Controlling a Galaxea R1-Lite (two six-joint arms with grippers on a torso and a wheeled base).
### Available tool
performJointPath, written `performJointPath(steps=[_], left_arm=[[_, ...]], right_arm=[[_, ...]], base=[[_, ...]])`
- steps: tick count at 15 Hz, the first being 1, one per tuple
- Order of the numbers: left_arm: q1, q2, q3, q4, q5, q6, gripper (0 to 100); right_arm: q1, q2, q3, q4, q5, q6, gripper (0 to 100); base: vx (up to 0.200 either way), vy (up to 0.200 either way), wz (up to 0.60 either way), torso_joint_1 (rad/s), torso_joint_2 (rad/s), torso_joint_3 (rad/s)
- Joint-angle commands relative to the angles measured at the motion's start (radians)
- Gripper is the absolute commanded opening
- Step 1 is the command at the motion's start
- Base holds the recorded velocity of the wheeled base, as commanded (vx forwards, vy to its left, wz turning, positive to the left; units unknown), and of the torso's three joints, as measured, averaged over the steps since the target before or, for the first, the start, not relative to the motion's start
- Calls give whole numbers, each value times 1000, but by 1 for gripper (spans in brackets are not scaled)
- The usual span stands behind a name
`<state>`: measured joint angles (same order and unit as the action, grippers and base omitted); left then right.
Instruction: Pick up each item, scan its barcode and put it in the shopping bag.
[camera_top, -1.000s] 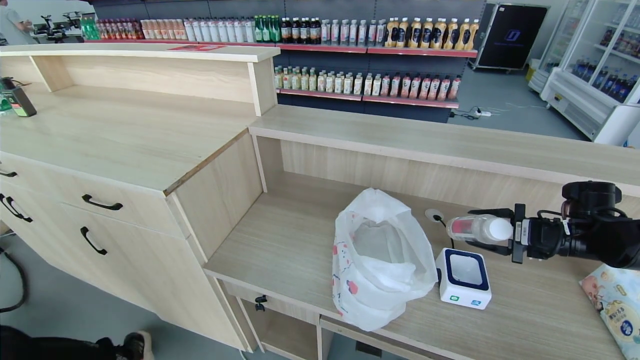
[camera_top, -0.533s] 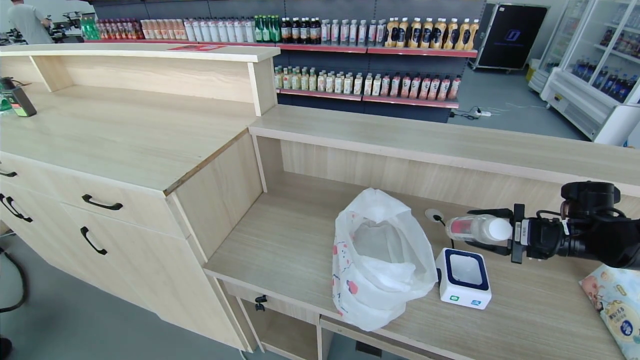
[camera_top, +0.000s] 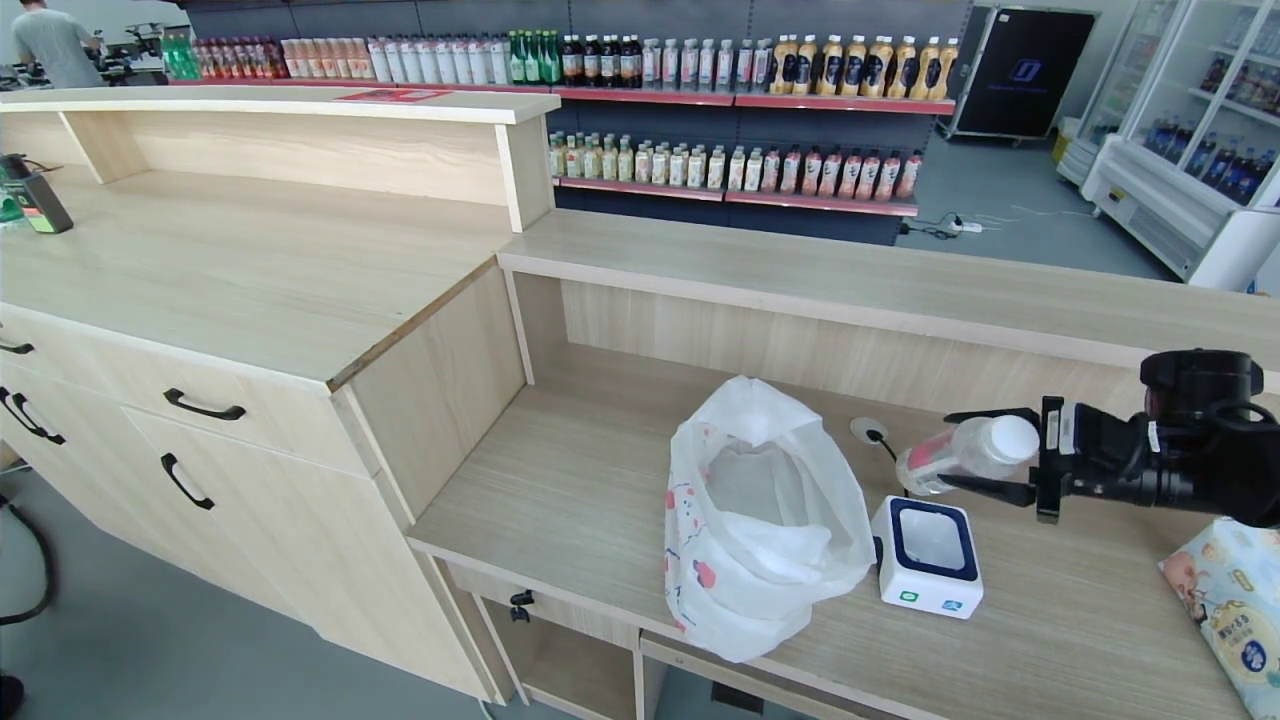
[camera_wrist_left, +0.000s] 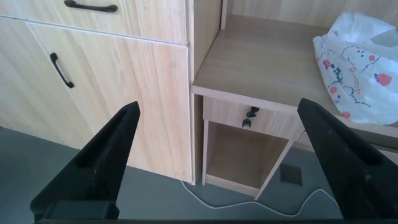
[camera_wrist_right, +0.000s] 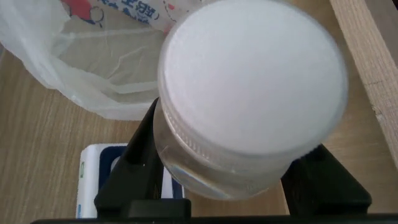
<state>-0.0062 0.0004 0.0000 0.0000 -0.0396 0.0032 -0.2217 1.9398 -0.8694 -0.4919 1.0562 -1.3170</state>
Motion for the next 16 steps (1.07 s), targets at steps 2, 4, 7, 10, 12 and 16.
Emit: performJointPath(steps=[2, 4, 7, 10, 12, 16], left_arm=[[0, 1, 0, 0, 0, 0, 100], [0, 1, 0, 0, 0, 0, 100], [0, 1, 0, 0, 0, 0, 100], [0, 1, 0, 0, 0, 0, 100], [0, 1, 0, 0, 0, 0, 100], [0, 1, 0, 0, 0, 0, 100]], right_arm=[[-33, -282, 35, 29, -79, 432, 0], [-70, -357, 78, 21, -94, 608, 0], [-219, -420, 105, 62, -96, 739, 0], [-226, -496, 101, 76, -185, 1006, 0], [-197, -533, 101, 76, -274, 1092, 0], [-113, -573, 107, 78, -452, 1228, 0]], base=[[0, 0, 0, 0, 0, 0], [0, 0, 0, 0, 0, 0], [0, 0, 0, 0, 0, 0], [0, 0, 0, 0, 0, 0], [0, 0, 0, 0, 0, 0], [0, 0, 0, 0, 0, 0]])
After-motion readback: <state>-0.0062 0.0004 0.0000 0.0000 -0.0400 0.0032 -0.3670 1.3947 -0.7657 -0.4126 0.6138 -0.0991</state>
